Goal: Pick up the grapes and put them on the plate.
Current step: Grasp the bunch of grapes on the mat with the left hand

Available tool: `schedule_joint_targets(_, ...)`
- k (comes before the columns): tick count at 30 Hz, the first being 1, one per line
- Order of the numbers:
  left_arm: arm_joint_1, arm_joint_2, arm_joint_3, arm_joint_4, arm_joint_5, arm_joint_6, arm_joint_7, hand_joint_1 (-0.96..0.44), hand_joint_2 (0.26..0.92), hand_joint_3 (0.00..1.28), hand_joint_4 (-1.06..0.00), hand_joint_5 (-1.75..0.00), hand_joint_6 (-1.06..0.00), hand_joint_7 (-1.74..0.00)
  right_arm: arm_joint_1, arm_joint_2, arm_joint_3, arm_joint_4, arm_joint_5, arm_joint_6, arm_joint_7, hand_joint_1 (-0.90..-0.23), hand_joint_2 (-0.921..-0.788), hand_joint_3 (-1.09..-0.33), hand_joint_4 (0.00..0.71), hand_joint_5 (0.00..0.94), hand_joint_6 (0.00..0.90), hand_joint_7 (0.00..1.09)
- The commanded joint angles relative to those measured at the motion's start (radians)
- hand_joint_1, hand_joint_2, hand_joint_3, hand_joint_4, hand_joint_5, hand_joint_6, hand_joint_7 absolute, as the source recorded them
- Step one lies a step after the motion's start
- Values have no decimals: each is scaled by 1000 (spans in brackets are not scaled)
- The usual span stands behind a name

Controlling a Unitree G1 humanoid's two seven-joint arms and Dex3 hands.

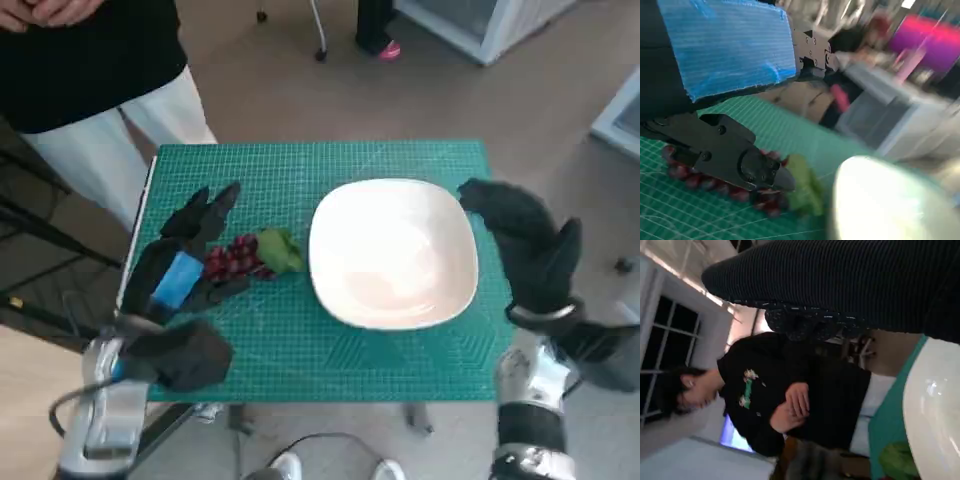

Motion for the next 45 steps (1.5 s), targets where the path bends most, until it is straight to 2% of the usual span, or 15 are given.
schedule_joint_targets(1, -36, 16, -28, 29, 21, 29, -13, -434, 789, 0, -90, 0, -250, -14, 6, -6, -3, 14, 3, 5, 8, -381, -921, -510, 526, 0, 481, 1)
schedule_joint_targets(21, -220, 5, -176, 250, 104, 219, -87, -442, 795, 2, -69, 0, -246, -1, 9, -12, -13, 18, -5, 3, -4, -368, -921, -513, 543, 7, 501, 10)
schedule_joint_targets(27, -237, 8, -195, 266, 102, 251, -96, -439, 797, 1, -67, 0, -244, 0, 11, -12, -13, 16, -7, 1, -8, -369, -921, -516, 550, 8, 506, 12)
schedule_joint_targets(34, -268, 15, -222, 297, 106, 341, -164, -425, 799, 1, -63, 0, -238, 0, 19, -11, -9, 5, -17, -7, -25, -371, -921, -520, 555, 8, 508, 11)
schedule_joint_targets(45, -282, 27, -234, 331, 99, 378, -184, -430, 801, 1, -59, 0, -230, 0, 22, -12, -4, 3, -18, -4, -32, -376, -921, -521, 556, 5, 507, 8)
